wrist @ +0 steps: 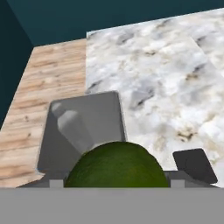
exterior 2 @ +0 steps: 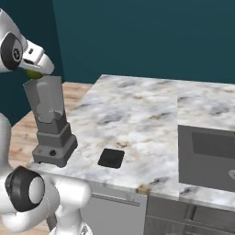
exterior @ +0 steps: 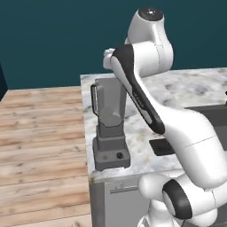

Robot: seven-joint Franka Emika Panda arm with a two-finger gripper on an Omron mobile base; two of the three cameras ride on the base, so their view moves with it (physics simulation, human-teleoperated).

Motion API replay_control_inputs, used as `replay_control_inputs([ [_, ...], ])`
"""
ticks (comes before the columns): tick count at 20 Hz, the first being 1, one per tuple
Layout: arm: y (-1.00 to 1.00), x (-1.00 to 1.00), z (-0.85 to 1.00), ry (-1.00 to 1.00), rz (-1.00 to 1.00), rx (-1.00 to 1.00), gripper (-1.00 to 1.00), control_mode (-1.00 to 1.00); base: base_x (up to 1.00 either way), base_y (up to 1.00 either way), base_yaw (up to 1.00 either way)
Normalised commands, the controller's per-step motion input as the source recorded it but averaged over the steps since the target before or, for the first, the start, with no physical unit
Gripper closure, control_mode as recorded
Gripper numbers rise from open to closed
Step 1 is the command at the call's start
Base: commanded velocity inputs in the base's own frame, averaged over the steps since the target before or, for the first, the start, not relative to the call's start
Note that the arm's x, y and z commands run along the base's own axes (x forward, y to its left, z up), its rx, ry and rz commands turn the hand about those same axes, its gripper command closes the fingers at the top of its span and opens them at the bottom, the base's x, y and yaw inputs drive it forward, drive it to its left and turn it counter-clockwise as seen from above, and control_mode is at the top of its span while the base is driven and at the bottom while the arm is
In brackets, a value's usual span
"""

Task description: Grab the limes from the fridge, place them in the blender, close the lid, and turn on the blender to create a marinade.

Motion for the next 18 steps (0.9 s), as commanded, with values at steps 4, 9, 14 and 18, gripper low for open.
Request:
replay_control_inputs([
  [4,0.39,0.75,-0.66,0.2,0.01,0.0,1.0,-1.0,0.0,0.0,0.0],
  [9,0.19,0.59,-0.64,0.21,0.04,0.0,1.0,-1.0,0.0,0.0,0.0],
  [14,0.04,0.52,-0.56,0.16,0.08,0.0,1.0,-1.0,0.0,0.0,0.0],
  [18,0.0,0.34,-0.54,0.05,0.1,0.0,1.0,-1.0,0.0,0.0,0.0],
])
